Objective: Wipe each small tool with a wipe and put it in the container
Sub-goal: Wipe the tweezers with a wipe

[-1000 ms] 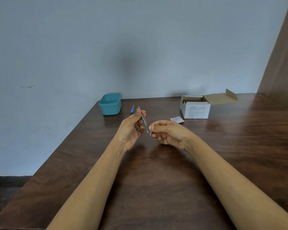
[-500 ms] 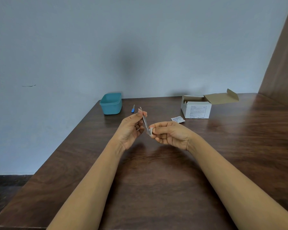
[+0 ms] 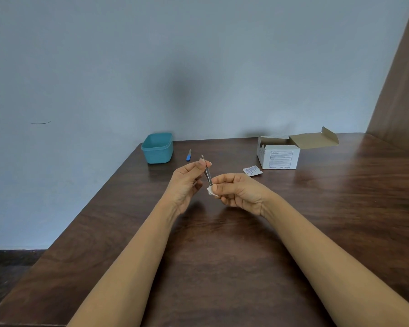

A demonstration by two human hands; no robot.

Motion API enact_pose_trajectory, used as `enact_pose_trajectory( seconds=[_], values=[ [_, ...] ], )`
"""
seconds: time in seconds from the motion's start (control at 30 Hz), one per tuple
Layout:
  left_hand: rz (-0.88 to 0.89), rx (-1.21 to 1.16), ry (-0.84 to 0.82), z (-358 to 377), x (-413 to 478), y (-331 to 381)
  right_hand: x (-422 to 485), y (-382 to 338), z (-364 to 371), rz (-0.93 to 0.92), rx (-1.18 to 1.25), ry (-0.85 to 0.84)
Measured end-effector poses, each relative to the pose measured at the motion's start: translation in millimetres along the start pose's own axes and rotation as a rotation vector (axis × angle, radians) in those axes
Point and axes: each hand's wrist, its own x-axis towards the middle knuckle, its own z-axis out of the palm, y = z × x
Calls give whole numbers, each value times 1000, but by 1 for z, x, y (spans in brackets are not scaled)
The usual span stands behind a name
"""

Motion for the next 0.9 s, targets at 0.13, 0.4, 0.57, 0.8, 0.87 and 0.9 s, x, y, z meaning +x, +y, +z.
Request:
enact_pose_trajectory(
  seconds=[0.13, 0.4, 0.57, 0.8, 0.87, 0.9],
  values=[
    [0, -19, 67, 3, 0, 0, 1, 1, 2, -20, 1, -31],
    [32, -170, 191, -1, 2, -1, 3, 3, 3, -121, -58, 101],
    [4, -283, 190, -5, 5, 2, 2, 3, -2, -23, -22, 147],
    [-38, -288, 66, -5, 3, 4, 3, 2, -5, 79, 105, 74],
    [-37, -269, 47, -4, 2, 4, 3, 2, -5, 92, 133, 61],
    [-37, -262, 42, -4, 2, 5, 3, 2, -5, 99, 142, 53]
  ],
)
